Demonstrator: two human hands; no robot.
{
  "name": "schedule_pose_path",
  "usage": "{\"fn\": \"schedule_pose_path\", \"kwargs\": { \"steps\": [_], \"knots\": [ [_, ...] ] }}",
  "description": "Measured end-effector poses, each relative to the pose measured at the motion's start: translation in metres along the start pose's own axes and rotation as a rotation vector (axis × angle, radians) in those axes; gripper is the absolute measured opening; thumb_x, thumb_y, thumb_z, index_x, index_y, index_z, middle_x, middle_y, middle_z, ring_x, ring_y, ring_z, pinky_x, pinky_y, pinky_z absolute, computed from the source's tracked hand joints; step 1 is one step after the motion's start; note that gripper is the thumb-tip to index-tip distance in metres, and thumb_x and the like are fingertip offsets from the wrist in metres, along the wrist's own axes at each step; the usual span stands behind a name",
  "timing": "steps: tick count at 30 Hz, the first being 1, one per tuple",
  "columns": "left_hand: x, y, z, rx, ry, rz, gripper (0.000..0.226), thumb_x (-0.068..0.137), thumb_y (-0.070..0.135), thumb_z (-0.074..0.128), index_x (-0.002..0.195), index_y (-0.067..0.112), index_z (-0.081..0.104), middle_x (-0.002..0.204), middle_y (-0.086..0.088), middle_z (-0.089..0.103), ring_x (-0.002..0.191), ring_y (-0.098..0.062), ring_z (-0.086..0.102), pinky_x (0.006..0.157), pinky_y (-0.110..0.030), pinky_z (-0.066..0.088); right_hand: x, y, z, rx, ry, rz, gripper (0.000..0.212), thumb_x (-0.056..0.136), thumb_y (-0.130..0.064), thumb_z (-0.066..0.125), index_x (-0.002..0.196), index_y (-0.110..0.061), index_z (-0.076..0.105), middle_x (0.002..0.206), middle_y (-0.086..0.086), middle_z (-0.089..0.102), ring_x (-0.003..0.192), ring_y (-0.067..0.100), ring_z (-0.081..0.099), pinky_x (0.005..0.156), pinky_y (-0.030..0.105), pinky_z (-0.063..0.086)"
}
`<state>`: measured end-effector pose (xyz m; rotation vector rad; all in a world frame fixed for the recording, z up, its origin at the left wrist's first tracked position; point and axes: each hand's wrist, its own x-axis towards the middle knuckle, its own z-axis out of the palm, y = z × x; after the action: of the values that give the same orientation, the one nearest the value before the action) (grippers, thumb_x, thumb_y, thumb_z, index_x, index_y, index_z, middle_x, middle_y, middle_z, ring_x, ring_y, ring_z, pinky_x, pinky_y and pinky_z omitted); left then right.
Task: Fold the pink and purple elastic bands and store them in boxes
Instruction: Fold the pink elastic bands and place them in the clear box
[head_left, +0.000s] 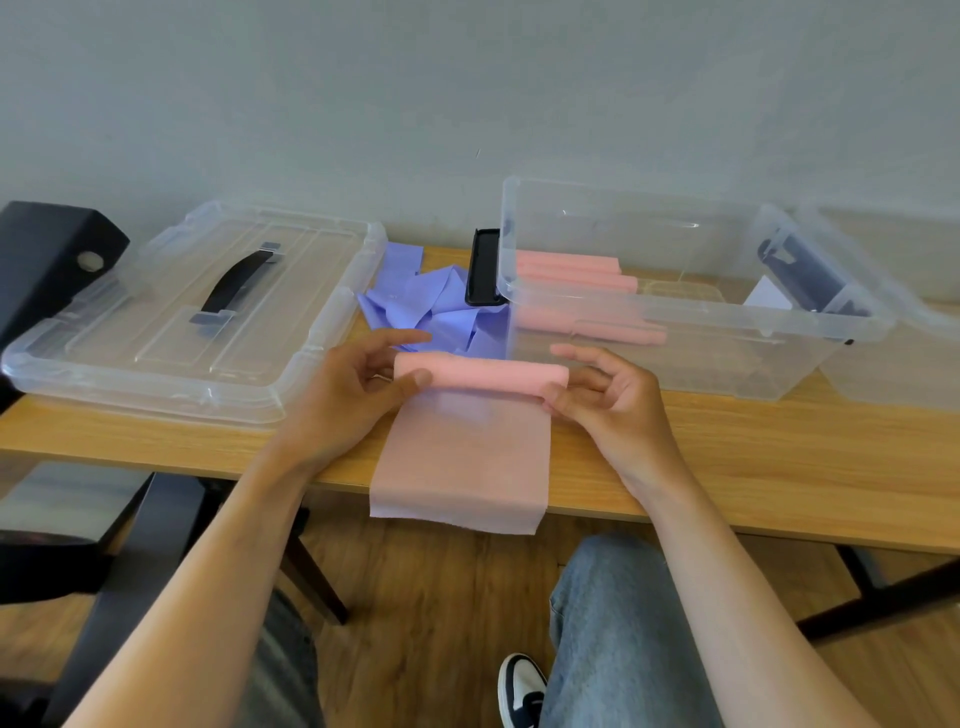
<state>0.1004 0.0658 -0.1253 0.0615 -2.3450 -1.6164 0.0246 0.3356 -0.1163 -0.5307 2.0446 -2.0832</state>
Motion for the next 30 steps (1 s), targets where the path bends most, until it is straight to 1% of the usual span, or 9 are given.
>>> {"fn": "schedule_pose_path", "kwargs": {
  "steps": [4, 7, 9, 11, 16, 19, 24, 27, 30],
  "knots": [
    [-0.001, -0.001, 0.0, -0.002, -0.004, -0.015, 0.036, 0.087, 0.02, 0.08, 0.121, 0.028, 0.071, 0.109, 0.004, 0.077, 0.099, -0.012, 0.073, 0.089, -0.025, 0.058, 0.0, 0.001, 0.0, -0.081, 0.045, -0.043, 0.031, 0.083, 0.0, 0.081, 0.109, -0.017, 0.075, 0.099, -0.007, 0.08, 0.097, 0.011, 0.076, 0.08, 0.02, 0.059],
    [-0.002, 0.001, 0.001, 0.033, -0.015, -0.01, 0.017, 0.092, 0.024, 0.075, 0.109, 0.022, 0.074, 0.095, 0.006, 0.078, 0.083, -0.006, 0.07, 0.078, -0.018, 0.055, 0.0, 0.002, 0.001, -0.051, 0.049, -0.013, 0.019, 0.091, -0.009, 0.075, 0.109, -0.013, 0.07, 0.094, 0.005, 0.08, 0.085, 0.025, 0.078, 0.072, 0.029, 0.064],
    [-0.003, 0.003, 0.003, 0.056, -0.022, -0.002, 0.017, 0.096, 0.028, 0.069, 0.107, 0.015, 0.071, 0.078, 0.003, 0.074, 0.064, -0.003, 0.06, 0.067, -0.016, 0.049, -0.001, 0.001, 0.002, -0.076, 0.016, -0.005, 0.018, 0.097, -0.013, 0.068, 0.114, -0.008, 0.063, 0.084, 0.015, 0.078, 0.074, 0.031, 0.077, 0.066, 0.034, 0.065],
    [-0.002, 0.002, 0.003, 0.058, -0.023, -0.017, 0.018, 0.098, 0.027, 0.067, 0.111, 0.015, 0.068, 0.068, 0.002, 0.07, 0.058, -0.004, 0.055, 0.065, -0.019, 0.047, -0.001, 0.001, 0.002, -0.078, -0.014, -0.001, 0.022, 0.099, -0.011, 0.067, 0.118, -0.004, 0.059, 0.082, 0.018, 0.077, 0.073, 0.033, 0.077, 0.066, 0.036, 0.065],
    [-0.004, 0.005, 0.001, -0.026, -0.04, 0.012, 0.025, 0.094, 0.035, 0.068, 0.117, 0.024, 0.071, 0.091, -0.003, 0.078, 0.089, -0.02, 0.073, 0.085, -0.035, 0.056, -0.003, -0.006, 0.0, 0.093, -0.032, 0.061, 0.024, 0.096, -0.01, 0.069, 0.118, -0.002, 0.062, 0.096, 0.019, 0.078, 0.089, 0.034, 0.078, 0.078, 0.035, 0.065],
    [-0.003, 0.003, 0.0, -0.017, -0.032, 0.014, 0.024, 0.095, 0.038, 0.067, 0.113, 0.023, 0.073, 0.088, -0.005, 0.077, 0.087, -0.024, 0.072, 0.086, -0.039, 0.058, -0.003, -0.005, 0.0, 0.088, -0.01, 0.065, 0.021, 0.097, -0.012, 0.068, 0.114, -0.002, 0.064, 0.096, 0.016, 0.079, 0.088, 0.032, 0.079, 0.076, 0.032, 0.065],
    [-0.002, 0.0, 0.0, -0.017, -0.021, 0.002, 0.031, 0.092, 0.017, 0.076, 0.122, 0.025, 0.069, 0.106, -0.006, 0.076, 0.098, -0.026, 0.073, 0.091, -0.033, 0.058, -0.002, 0.001, 0.0, 0.031, 0.017, 0.024, 0.037, 0.088, -0.001, 0.077, 0.121, -0.014, 0.068, 0.103, 0.005, 0.08, 0.099, 0.024, 0.077, 0.08, 0.029, 0.063],
    [-0.003, -0.001, 0.0, 0.024, -0.053, 0.01, 0.027, 0.092, 0.018, 0.076, 0.119, 0.021, 0.071, 0.108, -0.004, 0.076, 0.1, -0.026, 0.072, 0.096, -0.042, 0.058, -0.002, 0.003, -0.001, -0.022, 0.035, -0.001, 0.03, 0.086, -0.001, 0.079, 0.109, -0.019, 0.073, 0.102, -0.004, 0.08, 0.099, 0.016, 0.076, 0.078, 0.023, 0.061],
    [-0.004, 0.003, 0.002, -0.011, -0.047, -0.007, 0.027, 0.09, 0.021, 0.077, 0.116, 0.022, 0.072, 0.105, -0.005, 0.077, 0.095, -0.026, 0.073, 0.091, -0.036, 0.059, -0.002, 0.005, -0.002, -0.031, 0.062, -0.032, 0.027, 0.086, 0.002, 0.078, 0.107, -0.014, 0.074, 0.098, -0.005, 0.081, 0.094, 0.014, 0.077, 0.077, 0.024, 0.062]
  ]
}}
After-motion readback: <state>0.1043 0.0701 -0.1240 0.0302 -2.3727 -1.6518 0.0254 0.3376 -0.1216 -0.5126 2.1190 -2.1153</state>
